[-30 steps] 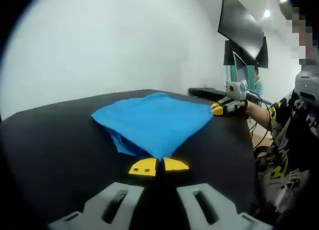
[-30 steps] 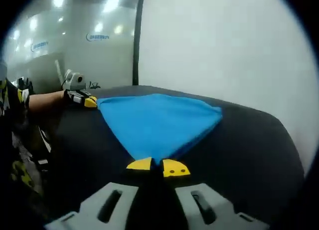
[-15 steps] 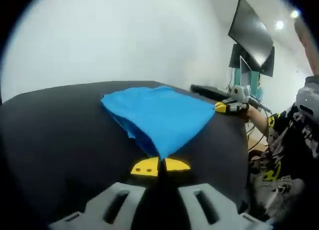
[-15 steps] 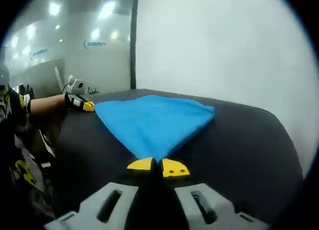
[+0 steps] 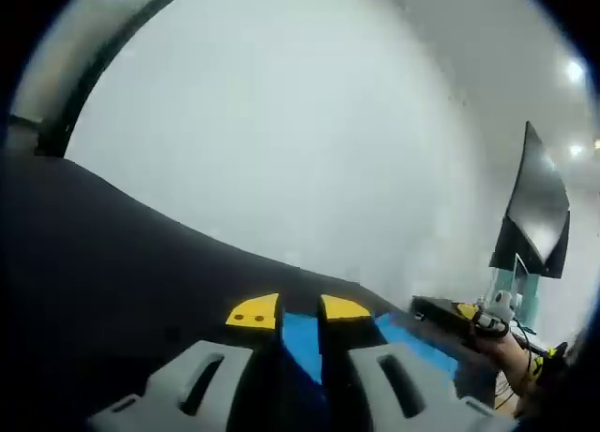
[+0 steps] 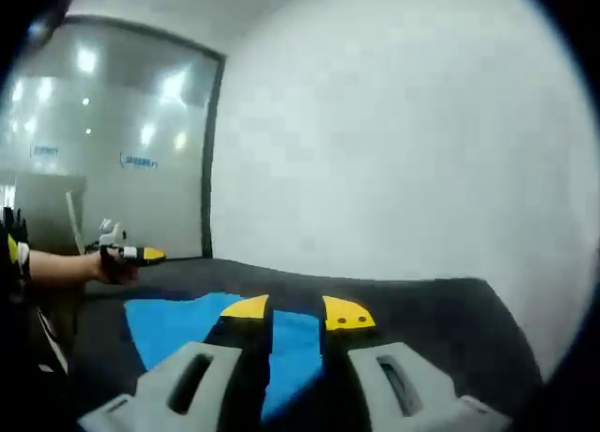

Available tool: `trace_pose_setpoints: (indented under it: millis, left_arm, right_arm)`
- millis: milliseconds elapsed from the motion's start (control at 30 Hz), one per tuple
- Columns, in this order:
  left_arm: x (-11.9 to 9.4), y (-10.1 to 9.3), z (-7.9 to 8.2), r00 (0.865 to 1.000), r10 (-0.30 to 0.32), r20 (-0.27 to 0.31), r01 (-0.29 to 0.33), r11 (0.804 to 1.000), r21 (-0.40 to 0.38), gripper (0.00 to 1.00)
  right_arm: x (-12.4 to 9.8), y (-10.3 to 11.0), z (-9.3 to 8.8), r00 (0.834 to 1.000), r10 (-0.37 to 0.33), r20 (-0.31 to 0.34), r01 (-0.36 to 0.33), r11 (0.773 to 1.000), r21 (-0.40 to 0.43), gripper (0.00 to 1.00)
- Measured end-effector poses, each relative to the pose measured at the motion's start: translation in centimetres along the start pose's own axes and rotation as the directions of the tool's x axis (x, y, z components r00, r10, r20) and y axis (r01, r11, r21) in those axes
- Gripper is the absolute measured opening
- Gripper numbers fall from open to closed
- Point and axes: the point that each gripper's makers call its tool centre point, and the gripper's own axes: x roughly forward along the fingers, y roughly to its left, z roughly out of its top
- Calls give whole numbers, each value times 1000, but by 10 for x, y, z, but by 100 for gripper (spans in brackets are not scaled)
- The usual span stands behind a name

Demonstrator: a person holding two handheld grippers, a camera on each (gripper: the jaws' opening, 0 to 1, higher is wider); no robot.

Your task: Spread out the cloth and fold it

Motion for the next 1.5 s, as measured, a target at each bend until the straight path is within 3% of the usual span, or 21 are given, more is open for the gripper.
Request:
trace_pose_setpoints:
  millis: [67, 167, 233, 267, 333, 400, 433, 467, 500, 533, 600, 700, 767, 833, 900, 1033, 1200, 1267, 1400, 1433, 1500]
  left_arm:
    - [29, 0, -12, 1000, 12, -15, -12, 1000, 13, 17]
    - [59, 14, -41, 990, 43, -136, -25, 991, 133, 17]
    - [74, 24, -57, 981, 47, -190, -31, 996, 82, 17]
    - [80, 26, -62, 978, 48, -202, -40, 998, 43, 17]
    - [92, 23, -59, 982, 48, -183, -14, 983, 184, 17]
    - [96, 13, -63, 980, 6, -200, 30, 984, 175, 17]
    - [92, 5, -75, 974, -21, -226, 63, 981, 181, 17]
    - [90, 10, -84, 966, 14, -260, 53, 967, 248, 17]
    - [91, 16, -87, 961, 57, -271, 43, 937, 348, 17]
    - [96, 12, -87, 962, 34, -269, 70, 927, 369, 17]
    - [95, 9, -89, 964, 16, -267, 64, 955, 290, 18]
    - [94, 23, -85, 963, 57, -263, 22, 957, 288, 18]
    - [95, 31, -90, 954, 93, -284, 0, 950, 311, 14]
    - [92, 31, -102, 938, 110, -329, 28, 922, 387, 4]
    - [92, 30, -98, 944, 104, -312, 47, 896, 441, 2]
    - [87, 23, -88, 957, 57, -285, 67, 911, 406, 0]
    - [89, 24, -59, 986, 41, -160, 20, 933, 359, 0]
    - [91, 22, -61, 984, 16, -177, 40, 950, 311, 0]
    - [100, 34, -62, 982, 84, -167, -13, 923, 385, 0]
    - [101, 27, -60, 987, 63, -147, 5, 906, 423, 0]
    - [102, 13, -45, 996, -22, -82, 50, 928, 370, 0]
  right_arm:
    - [33, -19, -19, 998, -9, -66, 8, 1000, -18, 17]
    - [66, -33, -54, 987, 9, -161, -11, 1000, -13, 17]
    - [84, -38, -78, 974, 38, -221, -42, 999, -14, 17]
    - [91, -39, -89, 968, 50, -244, -54, 999, -7, 17]
    - [98, -33, -102, 966, 82, -244, -65, 995, 76, 17]
    - [102, -37, -117, 969, 78, -232, -43, 988, 151, 14]
    - [99, -43, -127, 955, 53, -293, -40, 998, 50, 11]
    - [96, -50, -128, 945, 4, -326, -11, 1000, -20, 6]
    - [99, -53, -119, 962, -18, -273, 19, 1000, 2, 0]
    - [100, -42, -117, 966, 21, -257, -11, 999, 37, 0]
    - [100, -46, -121, 962, 19, -273, -9, 999, 36, 0]
    - [100, -47, -119, 964, 24, -264, -12, 999, 48, 0]
    - [100, -45, -119, 964, 27, -265, -13, 999, 52, 0]
    - [100, -44, -120, 963, 26, -267, -15, 999, 45, 0]
    - [100, -43, -119, 963, 28, -267, -18, 999, 39, 0]
    - [98, -44, -105, 978, 27, -208, -10, 997, 80, 0]
    - [97, -50, -78, 994, 14, -112, -12, 1000, 16, 0]
    - [98, -53, -78, 993, 9, -116, -7, 1000, 19, 0]
    - [102, -54, -99, 982, -11, -188, 1, 998, -55, 0]
    - [103, -54, -96, 983, -8, -181, -8, 996, -89, 0]
    - [100, -61, -76, 995, -18, -95, 14, 999, -42, 0]
